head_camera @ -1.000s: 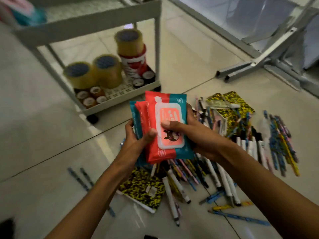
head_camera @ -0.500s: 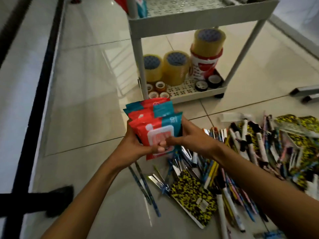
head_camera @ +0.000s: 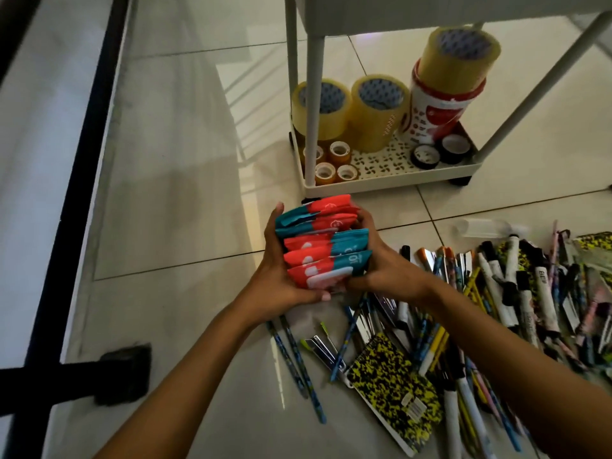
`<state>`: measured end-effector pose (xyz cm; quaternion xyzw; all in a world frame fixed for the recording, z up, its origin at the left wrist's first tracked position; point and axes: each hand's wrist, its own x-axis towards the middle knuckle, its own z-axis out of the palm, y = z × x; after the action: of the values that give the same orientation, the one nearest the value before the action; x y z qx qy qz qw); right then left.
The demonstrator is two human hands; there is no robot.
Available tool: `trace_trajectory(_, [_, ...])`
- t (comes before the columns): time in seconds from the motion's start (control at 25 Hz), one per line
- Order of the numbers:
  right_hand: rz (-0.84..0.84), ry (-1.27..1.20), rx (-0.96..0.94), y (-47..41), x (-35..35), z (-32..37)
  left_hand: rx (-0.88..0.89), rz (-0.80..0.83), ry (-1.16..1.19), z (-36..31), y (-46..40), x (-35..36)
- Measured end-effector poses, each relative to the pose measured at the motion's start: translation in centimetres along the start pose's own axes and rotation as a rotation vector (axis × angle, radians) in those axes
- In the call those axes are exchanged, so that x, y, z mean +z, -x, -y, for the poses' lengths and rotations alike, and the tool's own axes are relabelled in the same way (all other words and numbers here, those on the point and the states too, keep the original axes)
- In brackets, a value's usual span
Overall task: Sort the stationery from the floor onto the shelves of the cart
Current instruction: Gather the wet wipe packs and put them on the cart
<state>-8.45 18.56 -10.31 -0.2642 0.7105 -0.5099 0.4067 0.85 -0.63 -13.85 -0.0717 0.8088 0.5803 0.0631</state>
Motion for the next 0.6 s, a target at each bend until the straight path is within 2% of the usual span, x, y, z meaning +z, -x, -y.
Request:
trace_trajectory(0.2, [-0.103, 0.095, -0.057, 0.1, -0.2, -0.5, 0.023, -0.079, -0.103, 0.0, 0.1, -0.1])
trace_trajectory(0.44, [-0.071, 0.21, -0.05, 0.0, 0.2, -0.8, -0.003, -0.012, -0.103, 0.9, 0.2, -0.4])
trace_trajectory(0.6, [-0.072, 0.223, -0.049, -0.3, -0.5, -0.1, 0.042, -0.127, -0.152, -1.3, 0.5, -0.1])
